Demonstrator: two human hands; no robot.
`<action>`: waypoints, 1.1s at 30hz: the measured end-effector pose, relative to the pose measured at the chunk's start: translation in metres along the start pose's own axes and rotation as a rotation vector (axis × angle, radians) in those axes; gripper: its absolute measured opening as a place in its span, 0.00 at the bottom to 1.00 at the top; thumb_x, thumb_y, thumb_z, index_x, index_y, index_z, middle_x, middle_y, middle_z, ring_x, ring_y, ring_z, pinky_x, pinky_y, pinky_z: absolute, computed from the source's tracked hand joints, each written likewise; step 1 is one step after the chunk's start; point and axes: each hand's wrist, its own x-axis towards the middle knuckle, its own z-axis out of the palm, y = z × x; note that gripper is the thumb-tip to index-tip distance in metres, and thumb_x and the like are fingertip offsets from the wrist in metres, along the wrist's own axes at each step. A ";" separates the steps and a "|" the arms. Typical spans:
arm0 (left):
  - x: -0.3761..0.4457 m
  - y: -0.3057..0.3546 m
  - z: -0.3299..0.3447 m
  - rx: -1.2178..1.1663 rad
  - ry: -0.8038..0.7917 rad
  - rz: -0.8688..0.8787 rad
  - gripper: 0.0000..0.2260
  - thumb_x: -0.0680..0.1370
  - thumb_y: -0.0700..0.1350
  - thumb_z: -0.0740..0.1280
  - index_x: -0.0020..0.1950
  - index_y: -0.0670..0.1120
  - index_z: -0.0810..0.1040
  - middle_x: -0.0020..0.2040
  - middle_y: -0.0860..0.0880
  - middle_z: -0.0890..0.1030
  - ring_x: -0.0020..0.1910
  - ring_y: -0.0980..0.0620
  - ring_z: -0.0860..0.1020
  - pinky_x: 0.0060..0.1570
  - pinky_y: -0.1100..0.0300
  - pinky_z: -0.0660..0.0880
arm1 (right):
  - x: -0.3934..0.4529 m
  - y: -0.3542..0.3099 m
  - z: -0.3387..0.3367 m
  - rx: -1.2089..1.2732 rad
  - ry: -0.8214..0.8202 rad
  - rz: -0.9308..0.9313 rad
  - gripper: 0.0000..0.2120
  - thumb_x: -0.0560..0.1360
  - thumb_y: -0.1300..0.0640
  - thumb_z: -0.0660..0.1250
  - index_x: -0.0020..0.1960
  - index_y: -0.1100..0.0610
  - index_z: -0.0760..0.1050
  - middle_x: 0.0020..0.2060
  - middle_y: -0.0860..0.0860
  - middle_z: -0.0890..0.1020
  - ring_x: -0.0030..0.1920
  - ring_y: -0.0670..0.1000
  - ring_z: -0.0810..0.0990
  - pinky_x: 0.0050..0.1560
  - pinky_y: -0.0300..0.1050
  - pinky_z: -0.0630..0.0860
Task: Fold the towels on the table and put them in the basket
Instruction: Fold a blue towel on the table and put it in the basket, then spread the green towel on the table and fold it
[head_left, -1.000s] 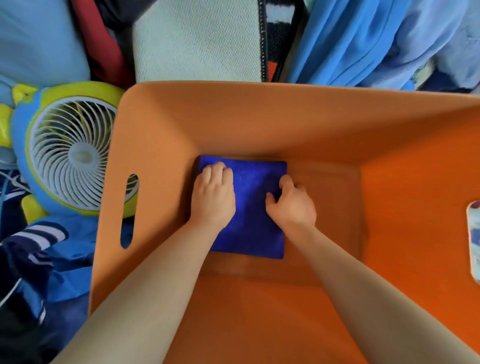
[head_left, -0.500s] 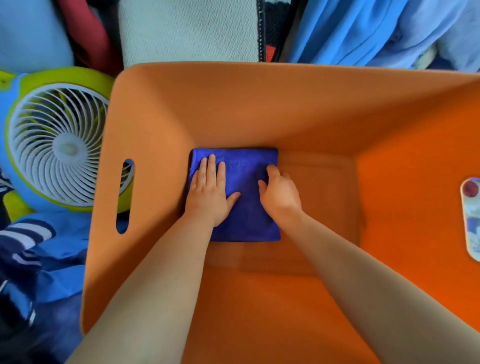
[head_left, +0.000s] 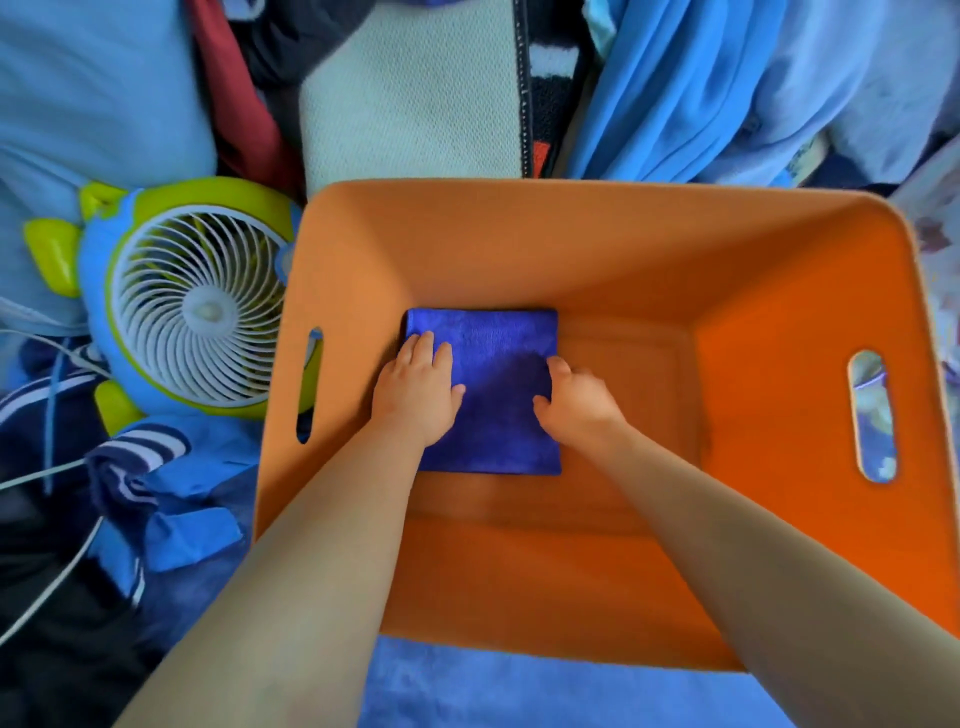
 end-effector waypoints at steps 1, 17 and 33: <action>-0.006 0.000 -0.005 0.011 -0.002 0.001 0.23 0.81 0.50 0.54 0.74 0.43 0.56 0.76 0.43 0.53 0.76 0.47 0.51 0.72 0.54 0.56 | -0.006 0.000 -0.004 -0.034 0.000 -0.011 0.26 0.79 0.56 0.54 0.75 0.58 0.50 0.67 0.62 0.65 0.66 0.61 0.65 0.64 0.49 0.65; -0.237 0.040 -0.184 0.185 0.307 -0.036 0.14 0.81 0.45 0.56 0.65 0.41 0.69 0.67 0.43 0.68 0.68 0.44 0.65 0.61 0.50 0.68 | -0.249 -0.027 -0.133 -0.183 0.470 -0.294 0.16 0.76 0.63 0.55 0.62 0.61 0.68 0.64 0.56 0.68 0.64 0.59 0.66 0.56 0.51 0.70; -0.537 0.114 -0.226 0.231 0.600 0.178 0.15 0.80 0.46 0.57 0.65 0.44 0.69 0.66 0.46 0.70 0.67 0.45 0.66 0.63 0.51 0.65 | -0.595 0.007 -0.146 -0.237 0.811 -0.279 0.17 0.75 0.63 0.57 0.63 0.63 0.69 0.65 0.57 0.69 0.66 0.58 0.66 0.60 0.53 0.71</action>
